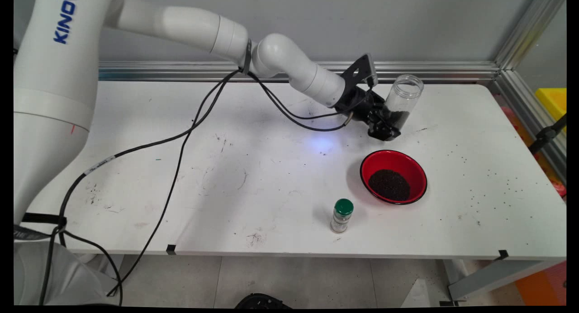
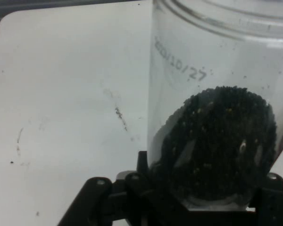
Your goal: Place the picked object on the table
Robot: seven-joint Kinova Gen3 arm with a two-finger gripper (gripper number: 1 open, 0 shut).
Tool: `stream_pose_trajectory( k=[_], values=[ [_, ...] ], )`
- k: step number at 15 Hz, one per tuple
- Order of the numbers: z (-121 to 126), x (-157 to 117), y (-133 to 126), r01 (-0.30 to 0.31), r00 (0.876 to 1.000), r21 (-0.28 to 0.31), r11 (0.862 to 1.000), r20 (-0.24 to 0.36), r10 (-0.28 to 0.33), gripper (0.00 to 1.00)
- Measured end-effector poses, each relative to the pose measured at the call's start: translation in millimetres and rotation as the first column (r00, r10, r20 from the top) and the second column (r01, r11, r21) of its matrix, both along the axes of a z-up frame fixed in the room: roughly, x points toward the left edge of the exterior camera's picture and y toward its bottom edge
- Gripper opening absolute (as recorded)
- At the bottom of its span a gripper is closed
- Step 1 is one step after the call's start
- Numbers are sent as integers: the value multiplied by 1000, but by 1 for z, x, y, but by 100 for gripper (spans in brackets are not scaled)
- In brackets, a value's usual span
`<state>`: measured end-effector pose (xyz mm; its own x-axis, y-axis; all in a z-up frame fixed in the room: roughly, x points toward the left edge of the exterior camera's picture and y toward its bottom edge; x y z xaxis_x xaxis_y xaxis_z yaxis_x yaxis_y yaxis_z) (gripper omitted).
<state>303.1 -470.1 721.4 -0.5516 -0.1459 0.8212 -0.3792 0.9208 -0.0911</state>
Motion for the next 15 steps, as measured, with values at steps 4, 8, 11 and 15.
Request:
stream_pose_trajectory(
  k=[4,8,11,15],
  values=[
    [-13,0,-2,1,1000,0,1000,-6,-1,0],
    [-24,0,-5,-9,1000,5,1000,-13,9,0],
    [-31,0,-7,-15,1000,14,1000,-19,15,0],
    [-40,1,-9,-23,999,37,999,-36,24,0]
  ],
)
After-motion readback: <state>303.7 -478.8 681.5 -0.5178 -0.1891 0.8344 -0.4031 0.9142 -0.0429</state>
